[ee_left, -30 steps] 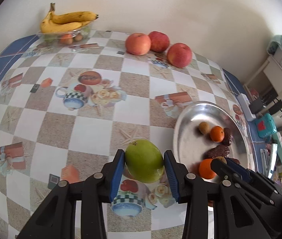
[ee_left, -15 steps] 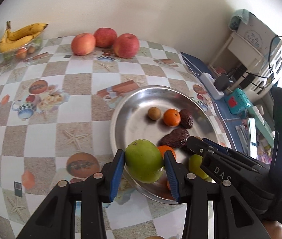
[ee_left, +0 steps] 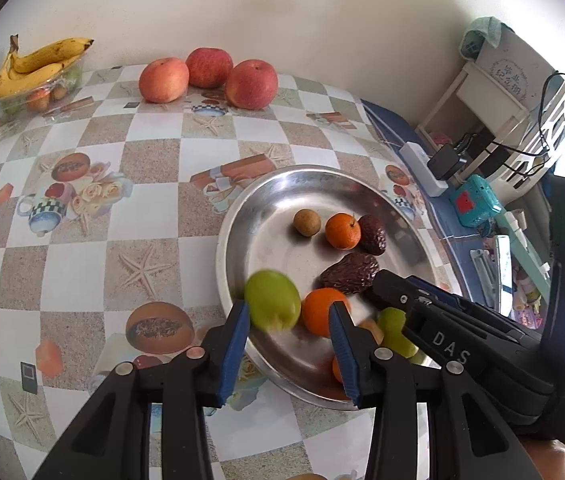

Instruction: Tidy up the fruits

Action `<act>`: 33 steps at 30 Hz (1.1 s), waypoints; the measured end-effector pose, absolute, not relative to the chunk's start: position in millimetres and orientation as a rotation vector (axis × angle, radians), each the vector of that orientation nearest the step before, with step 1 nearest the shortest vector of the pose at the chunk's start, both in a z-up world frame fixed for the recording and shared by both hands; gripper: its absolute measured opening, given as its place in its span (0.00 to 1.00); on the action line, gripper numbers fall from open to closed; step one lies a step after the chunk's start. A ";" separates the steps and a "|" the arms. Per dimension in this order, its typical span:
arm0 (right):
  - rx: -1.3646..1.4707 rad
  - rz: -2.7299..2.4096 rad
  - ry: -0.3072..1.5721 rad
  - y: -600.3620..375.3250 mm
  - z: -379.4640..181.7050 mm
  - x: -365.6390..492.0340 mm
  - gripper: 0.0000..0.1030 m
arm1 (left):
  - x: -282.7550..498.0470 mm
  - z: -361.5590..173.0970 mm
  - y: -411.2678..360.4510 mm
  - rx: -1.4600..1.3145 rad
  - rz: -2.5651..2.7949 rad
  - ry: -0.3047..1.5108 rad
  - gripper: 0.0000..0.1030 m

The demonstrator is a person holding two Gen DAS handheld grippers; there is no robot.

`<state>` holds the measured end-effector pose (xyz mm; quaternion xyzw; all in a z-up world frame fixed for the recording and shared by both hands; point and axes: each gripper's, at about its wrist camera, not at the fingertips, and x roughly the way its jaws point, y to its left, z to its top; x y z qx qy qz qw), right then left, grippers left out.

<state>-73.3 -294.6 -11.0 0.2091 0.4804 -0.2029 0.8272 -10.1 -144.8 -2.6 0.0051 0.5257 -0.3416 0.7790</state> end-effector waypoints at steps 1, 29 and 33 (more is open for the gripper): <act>0.444 -0.431 1.022 -294.5 -11.5 -73.2 0.32 | -9.4 -3.7 -144.5 0.017 -0.728 1.140 0.43; 0.302 -0.340 1.052 -242.2 -5.2 -70.0 0.89 | 4.6 0.8 -53.0 0.196 -0.239 1.089 1.00; 0.263 -0.329 1.043 -229.6 1.0 -73.9 0.89 | -3.2 7.3 -50.4 0.257 -0.211 1.063 1.00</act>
